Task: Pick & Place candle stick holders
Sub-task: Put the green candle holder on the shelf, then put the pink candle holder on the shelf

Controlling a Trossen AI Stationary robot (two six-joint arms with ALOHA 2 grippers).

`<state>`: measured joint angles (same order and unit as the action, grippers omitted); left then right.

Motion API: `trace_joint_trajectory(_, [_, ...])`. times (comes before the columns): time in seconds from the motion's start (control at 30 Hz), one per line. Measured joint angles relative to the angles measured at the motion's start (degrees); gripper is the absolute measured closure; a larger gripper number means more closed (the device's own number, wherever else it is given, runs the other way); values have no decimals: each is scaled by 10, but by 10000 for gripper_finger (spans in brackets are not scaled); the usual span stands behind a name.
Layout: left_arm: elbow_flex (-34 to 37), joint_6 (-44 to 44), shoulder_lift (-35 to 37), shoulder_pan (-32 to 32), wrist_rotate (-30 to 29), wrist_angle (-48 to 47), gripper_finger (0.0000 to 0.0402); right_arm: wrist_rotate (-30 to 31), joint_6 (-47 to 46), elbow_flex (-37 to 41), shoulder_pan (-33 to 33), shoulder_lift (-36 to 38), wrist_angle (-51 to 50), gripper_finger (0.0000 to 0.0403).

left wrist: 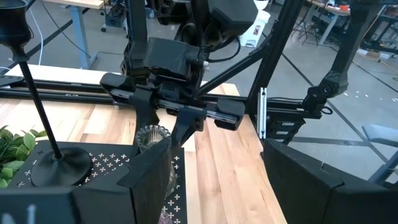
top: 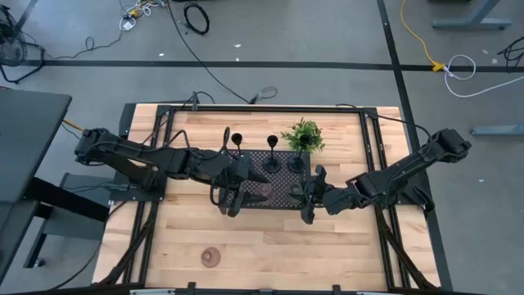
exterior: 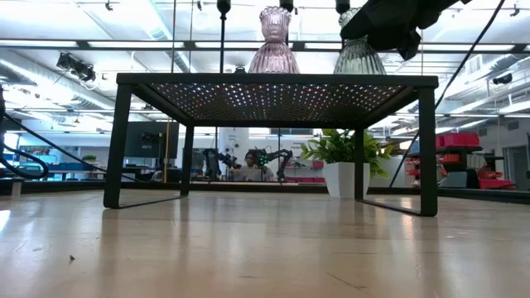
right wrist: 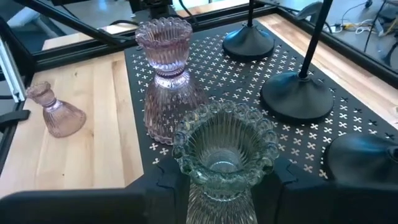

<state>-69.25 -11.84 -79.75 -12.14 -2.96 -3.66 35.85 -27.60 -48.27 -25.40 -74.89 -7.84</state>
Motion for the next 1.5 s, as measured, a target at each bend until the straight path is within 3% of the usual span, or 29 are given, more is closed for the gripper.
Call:
trace_joint_trajectory(0.4, [0, 0, 0, 0, 0, -1, 148, -9, 0, 0, 1, 0, 3, 285])
trace_joint_trajectory(0.63, [0, 0, 0, 0, 0, -1, 148, -9, 0, 1, 1, 0, 1, 128])
trace_joint_trajectory(0.83, [0, -7, 0, 0, 0, -1, 148, -8, 12, 1, 1, 0, 11, 67])
trace_joint_trajectory(1.23, [0, -26, 0, -13, -2, -24, 148, -8, 28, 1, 1, 8, 2, 82])
trace_joint_trajectory(1.5, [0, -79, 27, -85, -109, -148, 148, -8, 9, 1, -13, 53, -52, 98])
